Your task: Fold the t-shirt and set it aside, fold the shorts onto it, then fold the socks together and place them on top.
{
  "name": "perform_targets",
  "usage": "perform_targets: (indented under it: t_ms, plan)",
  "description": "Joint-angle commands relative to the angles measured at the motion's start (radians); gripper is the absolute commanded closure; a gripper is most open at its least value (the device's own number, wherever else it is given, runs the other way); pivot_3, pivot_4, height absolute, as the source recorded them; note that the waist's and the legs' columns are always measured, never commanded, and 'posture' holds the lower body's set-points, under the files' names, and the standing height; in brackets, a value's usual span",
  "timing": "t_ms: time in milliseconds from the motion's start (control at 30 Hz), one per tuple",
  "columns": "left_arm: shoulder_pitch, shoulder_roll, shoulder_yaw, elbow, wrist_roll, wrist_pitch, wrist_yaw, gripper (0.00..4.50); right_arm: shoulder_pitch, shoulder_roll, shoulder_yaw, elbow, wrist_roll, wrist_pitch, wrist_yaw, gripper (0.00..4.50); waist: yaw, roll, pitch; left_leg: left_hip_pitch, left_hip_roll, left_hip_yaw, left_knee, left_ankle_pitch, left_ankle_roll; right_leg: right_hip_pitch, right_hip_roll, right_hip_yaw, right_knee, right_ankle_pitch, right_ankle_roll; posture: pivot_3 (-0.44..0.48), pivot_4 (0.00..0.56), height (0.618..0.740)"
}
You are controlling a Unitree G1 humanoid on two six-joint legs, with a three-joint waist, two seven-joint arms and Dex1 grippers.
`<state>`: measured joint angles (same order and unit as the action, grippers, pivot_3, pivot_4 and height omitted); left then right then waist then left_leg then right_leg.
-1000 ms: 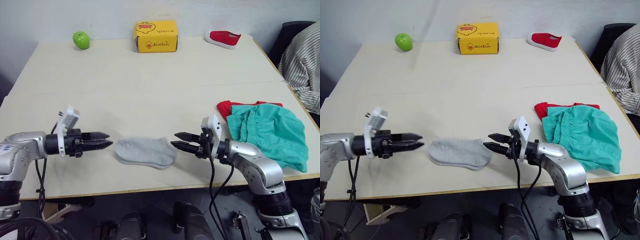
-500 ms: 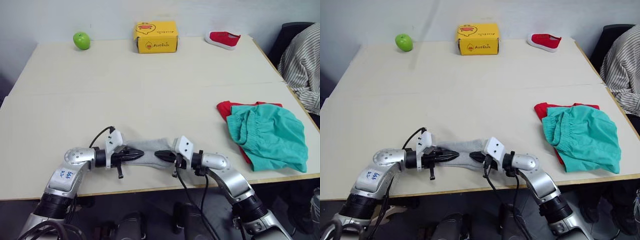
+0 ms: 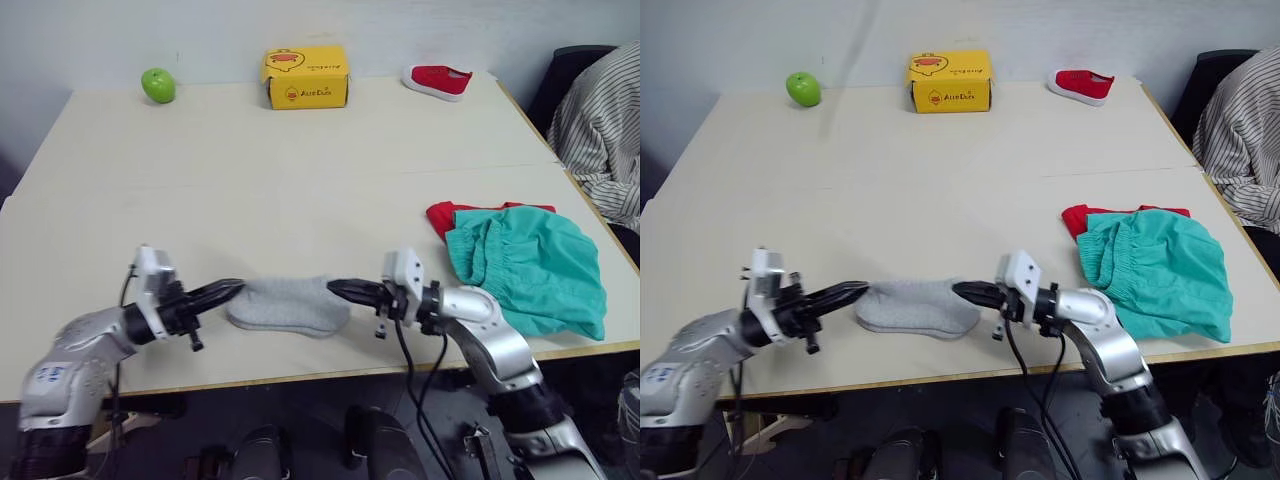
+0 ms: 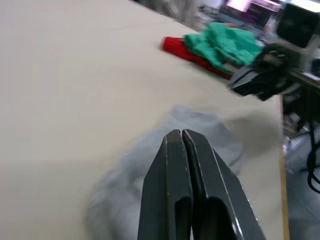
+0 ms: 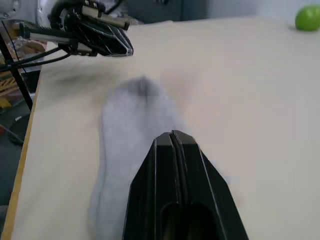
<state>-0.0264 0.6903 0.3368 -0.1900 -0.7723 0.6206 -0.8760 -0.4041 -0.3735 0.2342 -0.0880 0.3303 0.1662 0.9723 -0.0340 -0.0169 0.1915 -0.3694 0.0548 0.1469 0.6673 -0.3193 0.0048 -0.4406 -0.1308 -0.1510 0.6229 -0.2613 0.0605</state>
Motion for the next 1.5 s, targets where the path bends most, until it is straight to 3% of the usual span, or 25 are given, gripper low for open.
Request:
perform_targets:
  t_ms: [33,167,300,400,567,800,1233,1267,1500]
  plan:
    - [0.051,0.071,0.081,-0.026,-0.104,0.306,0.157,3.59,-0.054,0.050,0.093,0.112,-0.098,-0.109,0.028,4.50,0.002,0.000,0.000,-0.001,0.000,0.000,0.000,0.000,0.000,0.000,0.000,0.000,0.000,0.000,0.000,0.000,0.150,0.740]
    - [0.016,0.081,0.147,0.020,-0.209,0.640,0.350,2.30,-0.116,0.117,0.150,0.283,-0.171,-0.206,0.040,4.50,0.010,-0.001,0.000,-0.002,-0.004,-0.001,0.000,0.000,0.002,-0.001,0.000,0.001,0.003,0.000,0.000,0.000,0.150,0.740]
    - [-0.083,0.001,0.219,0.082,-0.313,0.846,0.458,0.99,-0.148,0.135,0.173,0.403,-0.226,-0.277,0.050,4.50,0.008,-0.002,-0.001,-0.001,-0.007,-0.001,0.001,0.000,0.004,0.003,-0.002,0.007,0.002,0.002,0.003,0.000,0.150,0.740]
    - [-0.171,-0.076,0.227,0.119,-0.319,0.973,0.538,0.10,-0.160,0.136,0.174,0.457,-0.252,-0.297,0.046,4.50,0.010,-0.003,-0.002,0.001,-0.007,-0.002,0.001,0.000,0.004,0.004,-0.001,0.008,0.003,0.002,0.003,0.000,0.150,0.740]
    - [-0.244,-0.191,0.186,0.119,-0.296,0.994,0.653,0.10,-0.162,0.124,0.165,0.477,-0.272,-0.309,0.047,4.50,0.021,-0.003,-0.005,0.012,-0.008,-0.004,0.000,-0.002,0.000,0.016,-0.002,0.009,-0.002,0.002,0.003,0.000,0.150,0.740]
    - [-0.300,-0.287,0.139,0.094,-0.337,0.994,0.731,0.10,-0.149,0.111,0.159,0.466,-0.277,-0.302,0.048,4.50,0.040,-0.003,-0.007,0.014,-0.009,-0.003,0.000,-0.003,-0.002,0.017,-0.003,0.012,-0.002,0.002,0.003,0.000,0.150,0.740]
    - [-0.357,-0.343,0.146,0.061,-0.303,0.968,0.777,4.33,-0.129,0.098,0.155,0.430,-0.274,-0.271,0.052,4.50,0.031,-0.003,-0.007,0.012,-0.007,-0.001,-0.001,-0.003,-0.002,0.015,-0.001,0.013,-0.003,0.002,0.003,0.000,0.150,0.740]
    - [-0.360,-0.340,0.150,0.059,-0.302,0.966,0.772,4.49,-0.129,0.096,0.156,0.427,-0.275,-0.269,0.053,4.50,0.031,-0.003,-0.007,0.012,-0.007,-0.001,-0.001,-0.003,-0.002,0.014,-0.001,0.013,-0.003,0.002,0.003,0.000,0.150,0.740]
    - [-0.377,-0.236,0.105,0.029,-0.332,0.994,0.709,4.49,-0.121,0.044,0.128,0.384,-0.295,-0.218,0.023,4.50,0.029,-0.003,-0.007,0.011,-0.006,0.000,-0.001,-0.004,-0.002,0.013,-0.002,0.014,-0.003,0.002,0.003,0.000,0.150,0.740]
